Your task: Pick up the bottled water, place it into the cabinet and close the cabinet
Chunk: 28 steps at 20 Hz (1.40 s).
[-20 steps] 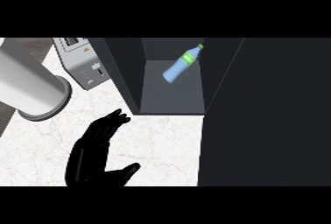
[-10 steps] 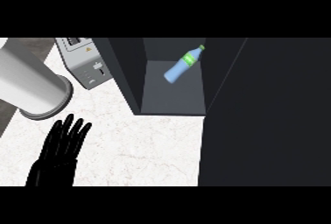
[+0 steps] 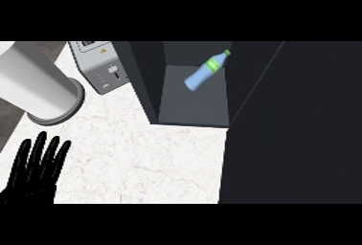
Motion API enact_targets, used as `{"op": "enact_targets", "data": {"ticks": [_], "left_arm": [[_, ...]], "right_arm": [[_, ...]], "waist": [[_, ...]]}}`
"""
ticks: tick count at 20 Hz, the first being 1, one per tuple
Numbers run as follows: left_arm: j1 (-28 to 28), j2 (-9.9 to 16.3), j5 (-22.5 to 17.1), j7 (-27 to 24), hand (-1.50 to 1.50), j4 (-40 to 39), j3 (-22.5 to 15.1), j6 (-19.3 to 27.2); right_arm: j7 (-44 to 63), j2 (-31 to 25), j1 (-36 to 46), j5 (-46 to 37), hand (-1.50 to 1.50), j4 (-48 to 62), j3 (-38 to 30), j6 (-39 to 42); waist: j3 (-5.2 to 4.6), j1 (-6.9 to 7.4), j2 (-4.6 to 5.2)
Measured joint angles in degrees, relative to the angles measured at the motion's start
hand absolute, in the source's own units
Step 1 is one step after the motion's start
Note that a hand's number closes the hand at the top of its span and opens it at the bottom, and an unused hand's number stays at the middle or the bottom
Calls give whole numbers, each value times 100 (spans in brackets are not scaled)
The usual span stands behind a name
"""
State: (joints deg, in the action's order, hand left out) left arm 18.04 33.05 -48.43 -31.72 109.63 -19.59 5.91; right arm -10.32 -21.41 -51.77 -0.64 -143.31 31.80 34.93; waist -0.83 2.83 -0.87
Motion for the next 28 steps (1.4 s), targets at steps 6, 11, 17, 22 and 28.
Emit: {"op": "enact_targets", "data": {"ticks": [6, 11, 17, 22, 28], "left_arm": [[229, 326, -226, -4, -150, 132, 296, -419], [333, 536, -361, 4, -150, 171, 460, -751], [366, 734, -442, 15, -150, 183, 596, -1071], [359, 867, -492, 49, -150, 164, 679, -1256], [298, 978, -539, 120, -150, 128, 725, -1400]], "right_arm": [[115, 178, 61, 36, 150, 45, 154, -484], [318, 215, 419, 61, 150, 66, 198, -705], [645, 199, 986, 92, 150, 83, 221, -809], [880, 151, 1478, 120, 150, 101, 196, -806], [1100, -137, 2267, 139, 150, 110, 57, -558]], "waist": [[-2, 236, 79], [-9, 478, 143], [-21, 745, 212], [-38, 957, 251], [-68, 1167, 258]]}}
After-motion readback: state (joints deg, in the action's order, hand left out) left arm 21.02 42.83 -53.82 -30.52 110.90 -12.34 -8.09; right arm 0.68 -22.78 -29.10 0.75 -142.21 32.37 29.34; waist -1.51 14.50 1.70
